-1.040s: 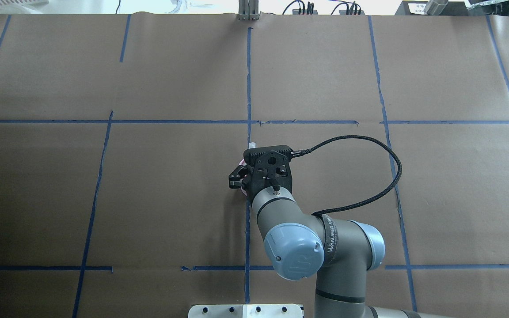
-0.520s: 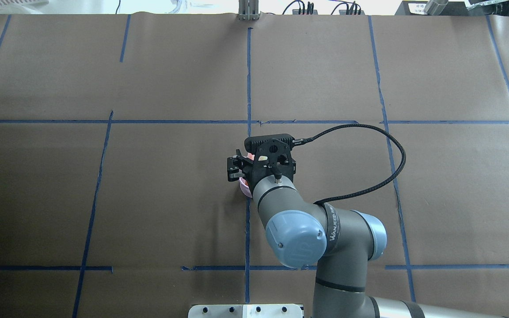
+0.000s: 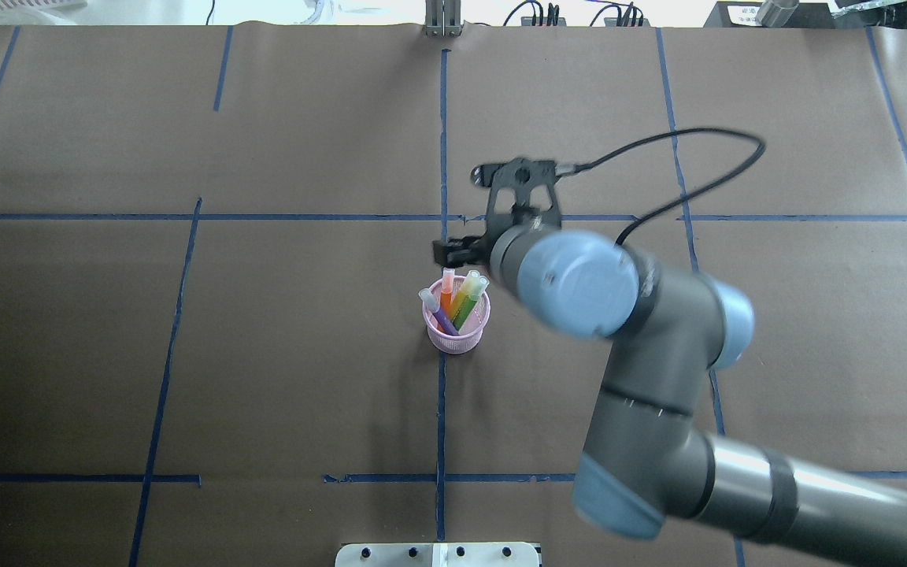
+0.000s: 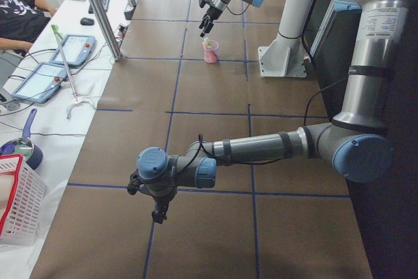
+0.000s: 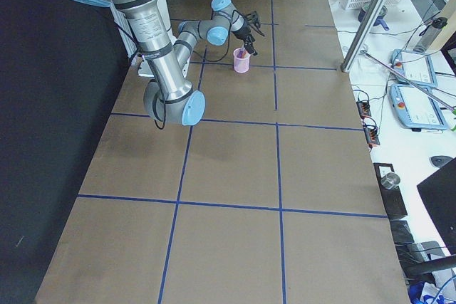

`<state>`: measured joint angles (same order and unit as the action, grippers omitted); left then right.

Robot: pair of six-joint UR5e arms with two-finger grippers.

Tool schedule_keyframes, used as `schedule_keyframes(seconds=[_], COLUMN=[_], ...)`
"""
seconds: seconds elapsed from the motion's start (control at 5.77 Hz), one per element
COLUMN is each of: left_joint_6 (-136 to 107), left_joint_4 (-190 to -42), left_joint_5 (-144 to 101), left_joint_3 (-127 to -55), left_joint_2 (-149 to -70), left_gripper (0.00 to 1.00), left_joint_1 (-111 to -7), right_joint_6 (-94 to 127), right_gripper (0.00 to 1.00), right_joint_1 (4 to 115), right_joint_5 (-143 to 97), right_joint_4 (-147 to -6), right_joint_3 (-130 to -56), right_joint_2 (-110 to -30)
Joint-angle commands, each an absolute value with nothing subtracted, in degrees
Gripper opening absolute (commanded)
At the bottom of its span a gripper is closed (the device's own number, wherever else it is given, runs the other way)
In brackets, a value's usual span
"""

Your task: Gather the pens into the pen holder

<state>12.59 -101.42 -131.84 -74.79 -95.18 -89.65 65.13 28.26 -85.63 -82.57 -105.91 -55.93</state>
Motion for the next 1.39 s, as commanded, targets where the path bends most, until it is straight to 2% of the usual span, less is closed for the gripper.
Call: schedule_keyframes(seconds=[0.0,0.35,0.69,1.21], left_joint_6=[12.6,12.6,12.5,12.4], left_joint_4=[-101.4,-101.4,-101.3,-98.9], left_joint_5=[-131.9,-131.9,-132.0,-132.1], left_joint_3=[-74.8,-74.5,-74.5,-74.4], left_joint_2=[-95.2,-95.2,-95.4,-96.3], left_gripper=[1.00,1.00,1.00,1.00], left_joint_1=[-89.6,-89.6,-89.5,-89.2], right_joint_6=[55.6,41.2,13.5,-21.9], right_gripper=[1.00,1.00,1.00,1.00], right_joint_1=[40.5,53.0,69.8,89.1], right_joint_5=[-106.4,-121.1,-128.4,-132.1], right_joint_4=[-91.2,-95.0,-103.9,-105.0], right_joint_3=[-106.8,-106.4,-103.3,-86.6], right_joint_2=[-57.7,-65.3,-71.1,-77.2])
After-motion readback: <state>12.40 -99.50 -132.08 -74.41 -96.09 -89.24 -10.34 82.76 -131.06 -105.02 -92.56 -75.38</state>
